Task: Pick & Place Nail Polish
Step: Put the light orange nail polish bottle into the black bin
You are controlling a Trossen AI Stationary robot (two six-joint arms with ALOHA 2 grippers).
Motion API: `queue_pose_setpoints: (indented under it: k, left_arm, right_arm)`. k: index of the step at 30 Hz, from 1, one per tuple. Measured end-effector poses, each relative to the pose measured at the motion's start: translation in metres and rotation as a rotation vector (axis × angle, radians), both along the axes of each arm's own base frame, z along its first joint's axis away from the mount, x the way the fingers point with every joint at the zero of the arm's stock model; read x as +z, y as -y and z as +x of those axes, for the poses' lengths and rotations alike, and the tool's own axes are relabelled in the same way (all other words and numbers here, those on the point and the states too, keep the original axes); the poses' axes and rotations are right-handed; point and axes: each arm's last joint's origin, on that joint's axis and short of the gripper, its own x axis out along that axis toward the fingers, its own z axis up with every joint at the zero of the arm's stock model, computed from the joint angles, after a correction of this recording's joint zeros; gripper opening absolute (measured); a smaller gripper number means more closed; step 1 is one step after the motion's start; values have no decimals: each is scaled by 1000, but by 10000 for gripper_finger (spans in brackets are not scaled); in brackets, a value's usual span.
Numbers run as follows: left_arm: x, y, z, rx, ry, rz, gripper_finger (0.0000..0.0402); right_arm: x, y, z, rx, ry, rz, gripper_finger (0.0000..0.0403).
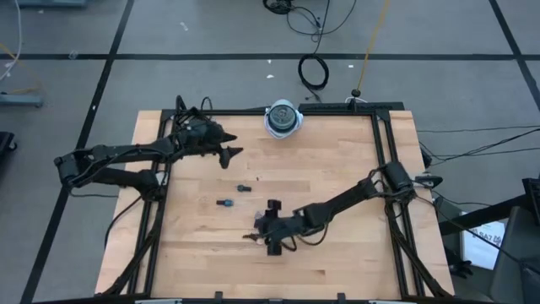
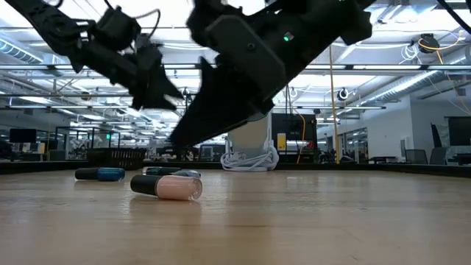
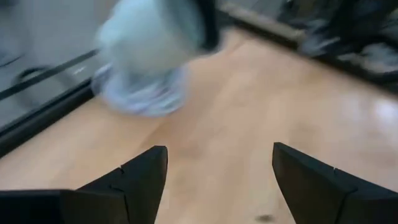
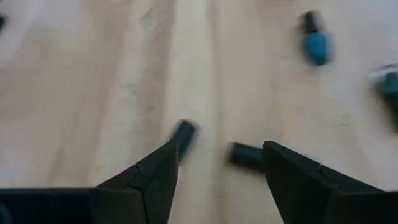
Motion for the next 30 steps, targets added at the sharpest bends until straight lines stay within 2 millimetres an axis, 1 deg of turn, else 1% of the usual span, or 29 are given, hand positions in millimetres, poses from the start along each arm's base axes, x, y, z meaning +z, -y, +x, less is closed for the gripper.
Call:
queue_pose_setpoints:
  k: [4,6,9,11,15,18,24,30]
  left_arm:
    - [16,13,3,-81,123,4,278]
    - [23,19,2,-92,167,-20,278]
    - [30,26,1,-112,210,-39,278]
    - [33,31,0,-131,222,-35,278]
    - [37,36,0,-156,246,-25,278]
    - [37,38,0,-164,245,-27,278]
    - [37,38,0,-153,245,-24,278]
    - [37,38,0,-152,243,-25,278]
  right_arm:
    - [-5,-18,5,22,-31,28,233]
    - [-8,-25,2,29,-59,24,235]
    - [-13,-34,1,33,-68,35,234]
    - [-17,-36,0,36,-78,31,232]
    - [-24,-34,2,32,-96,26,232]
    - [-23,-28,3,33,-109,41,229]
    - [-30,-15,3,-9,-136,62,212]
    - [-35,-12,0,17,-156,68,198]
